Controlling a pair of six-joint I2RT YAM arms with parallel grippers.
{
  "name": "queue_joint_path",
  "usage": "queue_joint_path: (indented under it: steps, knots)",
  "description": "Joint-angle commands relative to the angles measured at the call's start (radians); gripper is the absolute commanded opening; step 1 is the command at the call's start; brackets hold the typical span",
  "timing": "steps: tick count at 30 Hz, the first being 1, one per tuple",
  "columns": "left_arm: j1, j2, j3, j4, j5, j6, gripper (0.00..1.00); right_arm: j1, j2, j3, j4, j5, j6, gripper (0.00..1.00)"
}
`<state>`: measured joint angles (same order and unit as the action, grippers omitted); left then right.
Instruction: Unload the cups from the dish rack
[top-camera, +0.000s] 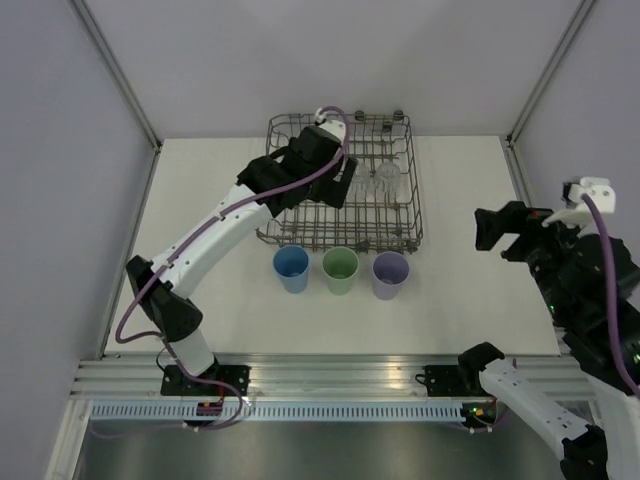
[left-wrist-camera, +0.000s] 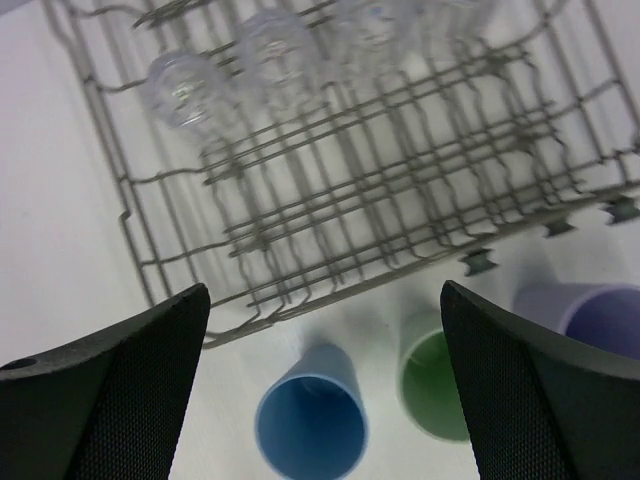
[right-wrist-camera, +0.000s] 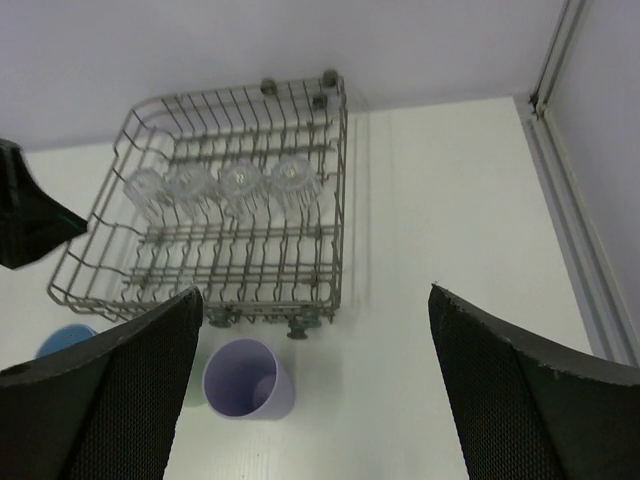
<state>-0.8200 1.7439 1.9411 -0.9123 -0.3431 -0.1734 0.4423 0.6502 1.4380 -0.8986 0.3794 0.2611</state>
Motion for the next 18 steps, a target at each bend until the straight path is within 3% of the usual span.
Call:
queue_joint_path:
  steps: [1,10,13,18]
  knots:
    - [0.080,-0.139,-0.132,0.093,-0.125,-0.162,1.00,0.004,0.129,-0.070,0.067,-0.047,0.004,0.98]
    - [0.324,-0.401,-0.439,0.075,-0.146,-0.268,1.00,-0.001,0.507,-0.100,0.214,-0.135,-0.043,0.98]
    - [0.328,-0.487,-0.508,0.033,-0.189,-0.252,1.00,-0.042,0.655,-0.054,0.263,-0.224,-0.052,0.98]
    - [0.329,-0.595,-0.606,0.013,-0.200,-0.178,1.00,-0.057,0.872,0.035,0.317,-0.237,-0.069,0.98]
